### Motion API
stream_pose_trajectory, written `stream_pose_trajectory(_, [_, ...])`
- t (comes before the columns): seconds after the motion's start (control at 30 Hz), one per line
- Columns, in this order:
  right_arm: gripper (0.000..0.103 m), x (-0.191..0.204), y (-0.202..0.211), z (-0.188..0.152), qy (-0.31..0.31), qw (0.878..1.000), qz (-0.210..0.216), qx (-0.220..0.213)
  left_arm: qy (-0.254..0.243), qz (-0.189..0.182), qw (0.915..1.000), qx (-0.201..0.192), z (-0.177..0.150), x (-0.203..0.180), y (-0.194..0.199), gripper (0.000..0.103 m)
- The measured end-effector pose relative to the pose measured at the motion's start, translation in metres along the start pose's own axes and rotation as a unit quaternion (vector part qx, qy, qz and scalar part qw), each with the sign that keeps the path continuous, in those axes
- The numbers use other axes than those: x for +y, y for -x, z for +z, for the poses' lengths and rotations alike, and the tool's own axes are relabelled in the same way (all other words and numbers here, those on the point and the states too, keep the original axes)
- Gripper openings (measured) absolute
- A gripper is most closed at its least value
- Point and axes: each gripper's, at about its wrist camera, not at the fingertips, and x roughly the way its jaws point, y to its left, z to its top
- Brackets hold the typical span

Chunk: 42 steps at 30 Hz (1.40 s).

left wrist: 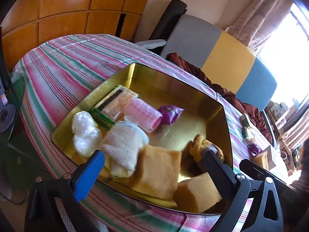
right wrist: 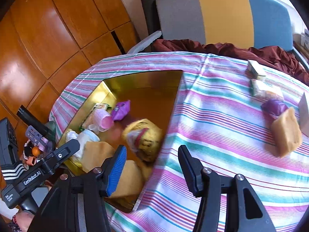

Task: Organize objects
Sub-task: 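Move both tools back toward the yellow sponge and purple bag, then grasp the yellow sponge with the left tool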

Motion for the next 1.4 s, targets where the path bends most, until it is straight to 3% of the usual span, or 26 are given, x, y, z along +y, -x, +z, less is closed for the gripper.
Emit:
stream_pose_trajectory(0.3, [0.056,-0.054,0.019,-0.018,-0.034,0.999,-0.041,0.007,-0.053,-0.04,0.9977,0.014,-0.019,-0.043,0.008,0.103])
stream_pose_trajectory(0.53, [0.056,-0.113,0.043,-0.039,-0.054,0.993,-0.098,0.023,-0.124,-0.078,0.9891,0.019,-0.034,-0.093,0.014,0.103])
stream_pose_trajectory(0.7, [0.056,-0.168,0.062,-0.047,-0.093,0.986,-0.136,0.032,-0.147,-0.099,0.983,0.046,-0.046,-0.129,0.007,0.103])
stream_pose_trajectory(0.97, [0.056,-0.238,0.091,-0.053,-0.145,0.969,-0.201,0.01,-0.175,-0.112,0.9736,0.095,-0.07,-0.2,-0.022,0.103])
stream_pose_trajectory(1.3, [0.056,-0.28,0.109,-0.059,-0.241,0.945,-0.222,-0.009,-0.172,-0.114,0.9701,0.128,-0.08,-0.295,-0.081,0.103])
stream_pose_trajectory(1.4, [0.056,-0.286,0.115,-0.059,-0.253,0.941,-0.226,-0.01,-0.178,-0.123,0.9634,0.158,-0.083,-0.325,-0.105,0.103])
